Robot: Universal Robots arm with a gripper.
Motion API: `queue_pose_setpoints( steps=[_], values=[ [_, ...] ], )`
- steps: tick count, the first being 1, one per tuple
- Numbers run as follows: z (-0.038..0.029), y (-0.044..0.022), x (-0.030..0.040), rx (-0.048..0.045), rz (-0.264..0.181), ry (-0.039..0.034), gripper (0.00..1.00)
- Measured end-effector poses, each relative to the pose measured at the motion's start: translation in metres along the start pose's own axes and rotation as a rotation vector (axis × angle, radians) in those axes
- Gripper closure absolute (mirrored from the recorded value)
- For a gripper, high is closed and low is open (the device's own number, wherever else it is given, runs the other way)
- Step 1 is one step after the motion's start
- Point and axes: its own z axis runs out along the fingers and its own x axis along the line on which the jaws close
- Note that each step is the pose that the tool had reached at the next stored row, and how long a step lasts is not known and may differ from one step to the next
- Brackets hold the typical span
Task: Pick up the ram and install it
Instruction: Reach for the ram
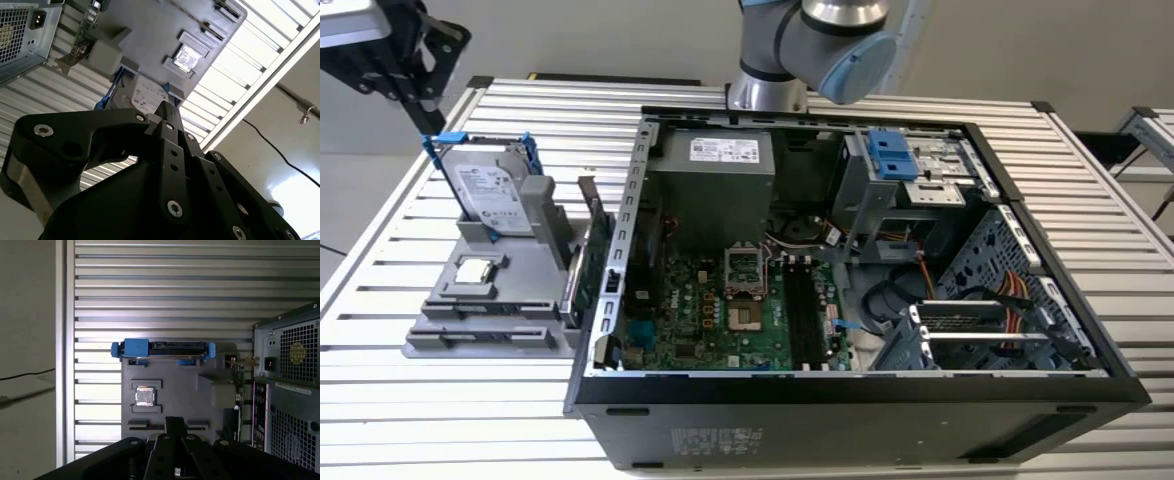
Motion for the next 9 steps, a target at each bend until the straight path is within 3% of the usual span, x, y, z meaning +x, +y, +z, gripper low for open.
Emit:
queue_pose_setpoints(
  steps=[9],
  values=[
    [0.0, -0.0006, 0.0012, 0.0, 0.0, 0.0006, 1.0]
  ],
)
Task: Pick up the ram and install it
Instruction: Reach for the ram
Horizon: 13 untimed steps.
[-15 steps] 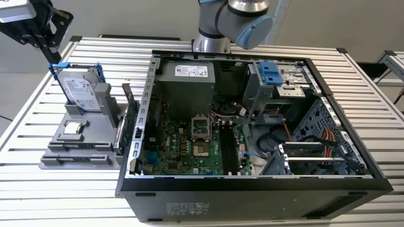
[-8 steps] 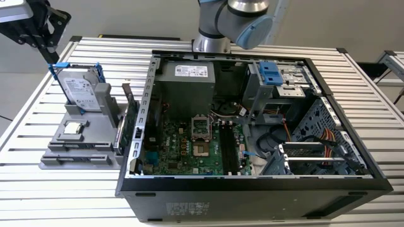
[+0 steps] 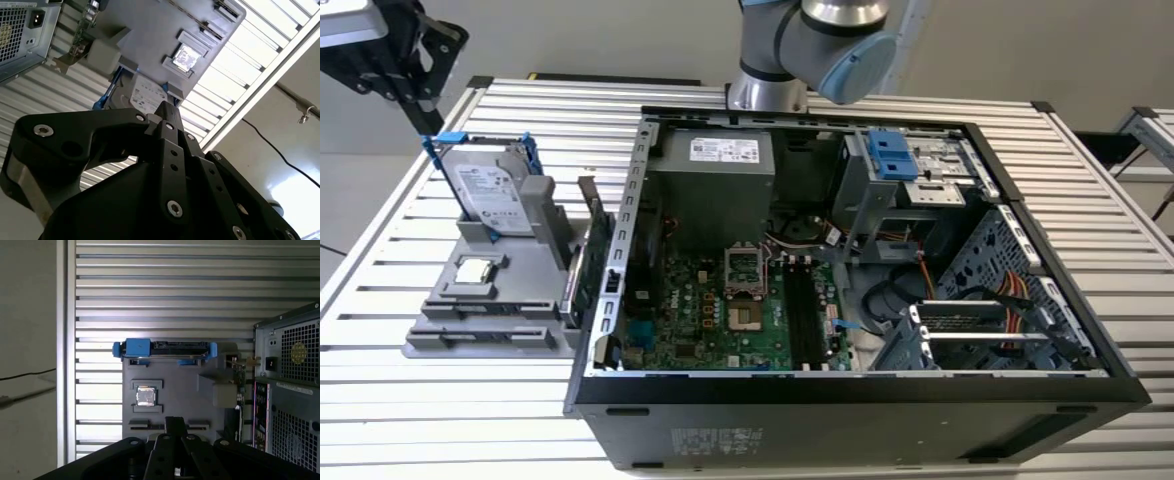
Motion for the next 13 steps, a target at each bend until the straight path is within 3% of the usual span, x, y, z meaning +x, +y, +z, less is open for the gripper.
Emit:
queue_pose_setpoints(
  steps=[13],
  values=[
    [-0.0005, -0.0107, -0.0002, 0.0, 0.0, 0.0, 1.0]
  ],
)
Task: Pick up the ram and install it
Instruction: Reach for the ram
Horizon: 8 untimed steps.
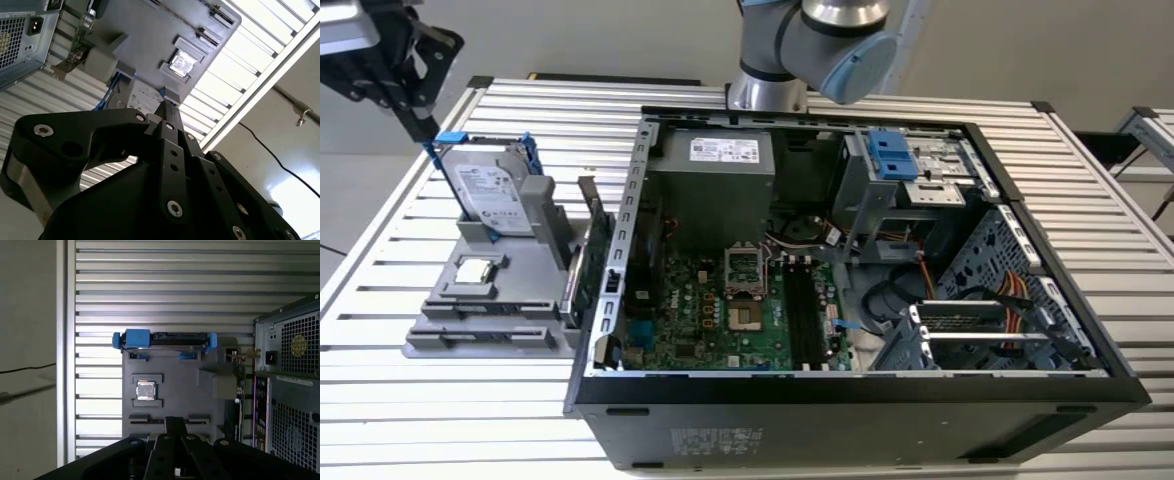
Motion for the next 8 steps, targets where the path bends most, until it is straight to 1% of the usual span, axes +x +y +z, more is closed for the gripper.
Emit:
queue_pose_setpoints(
  steps=[8],
  values=[
    [-0.0002, -0.0055, -0.0001, 0.0, 0.0, 0.0, 1.0]
  ],
)
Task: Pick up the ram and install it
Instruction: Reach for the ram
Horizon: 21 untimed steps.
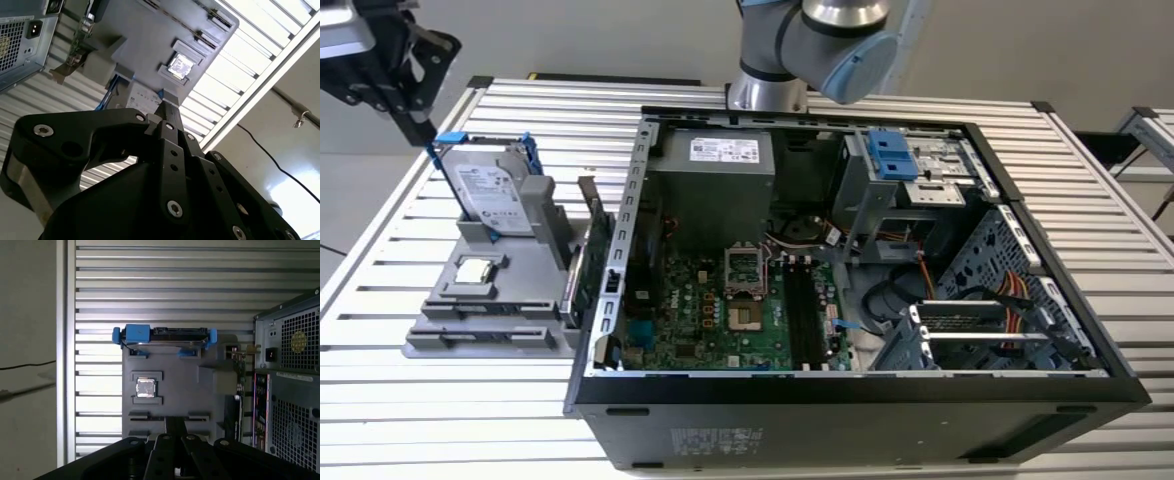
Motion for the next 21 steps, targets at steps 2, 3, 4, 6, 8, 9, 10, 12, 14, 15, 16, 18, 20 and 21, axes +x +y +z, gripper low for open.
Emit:
queue_pose_setpoints(
  steps=[2, 3, 4, 6, 8, 9, 10, 12, 14, 15, 16, 18, 20, 21],
  values=[
    [-0.0001, -0.0014, 0.0, 0.0, 0.0, 0.0, 1.0],
    [-0.0001, -0.0022, 0.0, -0.0001, 0.0, 0.0, 1.0],
    [-0.0002, -0.0029, 0.0, 0.0, 0.0, 0.0001, 1.0],
    [-0.0003, -0.0043, 0.0, 0.0, 0.0, 0.0001, 1.0],
    [-0.0003, -0.0058, 0.0, 0.0, 0.0, 0.0, 1.0],
    [-0.0003, -0.0065, 0.0, 0.0, 0.0, 0.0, 1.0],
    [-0.0004, -0.0073, -0.0001, 0.0, 0.0, 0.0, 1.0],
    [-0.0005, -0.0091, 0.0, 0.0, 0.0, 0.0001, 1.0],
    [-0.0005, -0.0108, -0.0001, 0.0, 0.0, 0.0, 1.0],
    [-0.0006, -0.0118, -0.0001, 0.0, 0.0, 0.0, 1.0],
    [-0.0007, -0.0128, -0.0001, 0.0, 0.0, 0.0, 1.0],
    [-0.0007, -0.0149, -0.0001, 0.0, 0.0, 0.0, 1.0],
    [-0.0008, -0.0169, -0.0001, 0.0, 0.0, 0.0, 1.0],
    [-0.0009, -0.0178, -0.0002, 0.0, 0.0, 0.0, 1.0]
  ],
)
